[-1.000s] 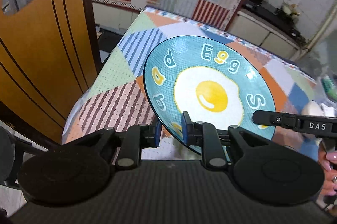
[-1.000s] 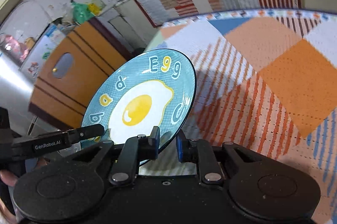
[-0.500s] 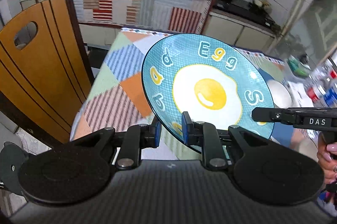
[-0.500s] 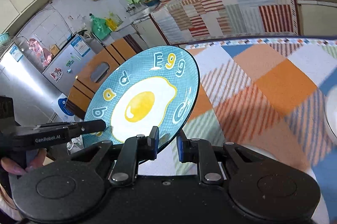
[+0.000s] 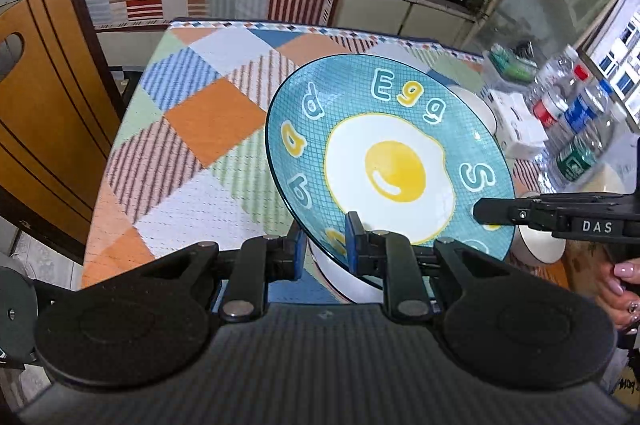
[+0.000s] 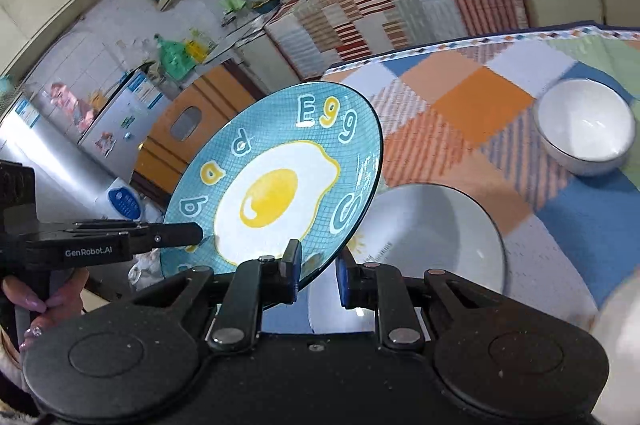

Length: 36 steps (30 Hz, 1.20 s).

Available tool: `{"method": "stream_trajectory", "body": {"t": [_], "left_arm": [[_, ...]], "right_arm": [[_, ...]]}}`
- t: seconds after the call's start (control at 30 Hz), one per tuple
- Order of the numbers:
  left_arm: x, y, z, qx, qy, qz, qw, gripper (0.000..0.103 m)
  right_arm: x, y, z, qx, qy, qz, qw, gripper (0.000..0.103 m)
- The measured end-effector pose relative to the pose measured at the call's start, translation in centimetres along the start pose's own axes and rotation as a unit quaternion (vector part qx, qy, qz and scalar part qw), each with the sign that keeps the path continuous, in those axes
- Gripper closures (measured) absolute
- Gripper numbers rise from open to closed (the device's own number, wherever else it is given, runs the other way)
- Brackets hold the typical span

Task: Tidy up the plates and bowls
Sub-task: 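Lift the teal egg-print plate with the left gripper and carry it toward the plate stack, then lower the teal plate onto the plate stack and open the left gripper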

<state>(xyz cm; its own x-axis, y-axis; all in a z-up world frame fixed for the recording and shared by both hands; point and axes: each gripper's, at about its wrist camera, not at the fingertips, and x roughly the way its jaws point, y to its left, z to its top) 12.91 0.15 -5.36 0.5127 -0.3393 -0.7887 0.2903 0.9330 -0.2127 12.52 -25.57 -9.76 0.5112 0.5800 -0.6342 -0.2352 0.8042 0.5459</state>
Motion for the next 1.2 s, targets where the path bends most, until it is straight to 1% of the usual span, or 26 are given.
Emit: {"method": "stream_trajectory", "body": {"t": [0.07,0.2,0.37,0.53,0.7,0.8,0.93,1.07,1.2], "left_arm": [[0.3,-0.8,-0.2,0.008,0.008,0.000,0.9999,0.085],[0.7,-2.0,-0.5,0.022,0.030,-0.011,0.9993,0.085],[1.5,-3.1,-1.1,0.034,0.035,-0.014,0.9987,0.085],[3.4,-3.1,-2.0,0.013,0.055,-0.021,0.9982,0.085],[5.5,-3.4,-2.8,0.011,0.071,-0.020,0.9972,0.085],[6.5,-3.5,-3.1,0.013,0.079,-0.020,0.9966,0.085],[8.0,-2.9,-3.3,-0.007,0.095,-0.036,0.9948,0.085],[8.7,-2.9,-3.7,-0.005,0.096,-0.034,0.9948,0.085],[9.4,-2.6,-3.9,-0.007,0.102,-0.031,0.9942,0.085]], "right_arm": [[-0.4,-0.5,-0.6,0.006,-0.002,-0.005,1.000,0.080],[-1.2,-1.8,-1.6,0.016,0.005,-0.006,1.000,0.080],[-1.6,-3.1,-2.9,0.027,0.003,-0.012,1.000,0.080],[-1.5,-4.3,-4.1,0.044,0.007,-0.015,0.999,0.080],[-0.7,-5.8,-5.3,0.061,0.017,-0.019,0.998,0.080],[-0.2,-6.3,-5.7,0.064,0.023,-0.028,0.997,0.080],[0.3,-7.0,-6.0,0.072,0.029,-0.033,0.996,0.080],[0.9,-7.5,-6.1,0.070,0.036,-0.042,0.996,0.080],[1.6,-7.8,-6.2,0.075,0.044,-0.041,0.995,0.080]]}}
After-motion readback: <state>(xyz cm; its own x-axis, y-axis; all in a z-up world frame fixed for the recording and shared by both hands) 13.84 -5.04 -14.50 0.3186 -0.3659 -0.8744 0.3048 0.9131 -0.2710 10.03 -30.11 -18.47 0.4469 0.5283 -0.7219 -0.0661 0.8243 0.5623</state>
